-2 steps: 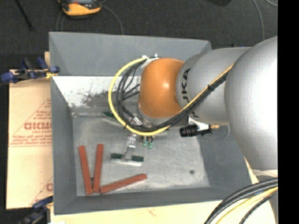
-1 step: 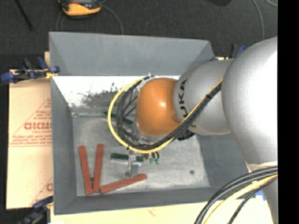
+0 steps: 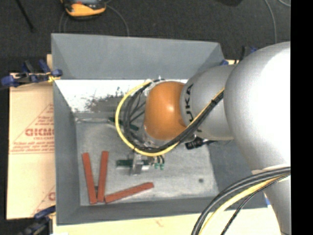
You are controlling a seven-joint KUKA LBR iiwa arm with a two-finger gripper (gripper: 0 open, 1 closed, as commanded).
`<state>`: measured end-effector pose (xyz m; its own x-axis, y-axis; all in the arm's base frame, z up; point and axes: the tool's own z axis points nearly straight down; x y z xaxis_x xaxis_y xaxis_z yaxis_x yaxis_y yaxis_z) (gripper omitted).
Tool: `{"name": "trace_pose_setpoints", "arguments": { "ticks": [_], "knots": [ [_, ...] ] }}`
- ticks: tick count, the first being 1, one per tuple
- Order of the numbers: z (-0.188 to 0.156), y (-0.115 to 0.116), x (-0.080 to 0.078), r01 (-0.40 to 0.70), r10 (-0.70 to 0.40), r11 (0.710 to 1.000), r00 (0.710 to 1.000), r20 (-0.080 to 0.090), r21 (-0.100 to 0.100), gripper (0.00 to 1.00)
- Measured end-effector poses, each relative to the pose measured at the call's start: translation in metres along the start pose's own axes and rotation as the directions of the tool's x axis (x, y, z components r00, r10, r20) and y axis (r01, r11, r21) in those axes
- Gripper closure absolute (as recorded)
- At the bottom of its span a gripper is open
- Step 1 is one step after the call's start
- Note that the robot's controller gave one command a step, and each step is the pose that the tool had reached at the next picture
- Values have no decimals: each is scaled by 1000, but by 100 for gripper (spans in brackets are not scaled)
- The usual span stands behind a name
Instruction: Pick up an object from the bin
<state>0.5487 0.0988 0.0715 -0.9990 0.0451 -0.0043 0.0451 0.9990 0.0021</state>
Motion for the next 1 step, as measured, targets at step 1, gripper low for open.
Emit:
{"name": "trace_pose_setpoints", "arguments": {
  "ticks": [1],
  "knots": [
    [0,0,0,-1,1,1000,1000,0,0,100]
  ]
}}
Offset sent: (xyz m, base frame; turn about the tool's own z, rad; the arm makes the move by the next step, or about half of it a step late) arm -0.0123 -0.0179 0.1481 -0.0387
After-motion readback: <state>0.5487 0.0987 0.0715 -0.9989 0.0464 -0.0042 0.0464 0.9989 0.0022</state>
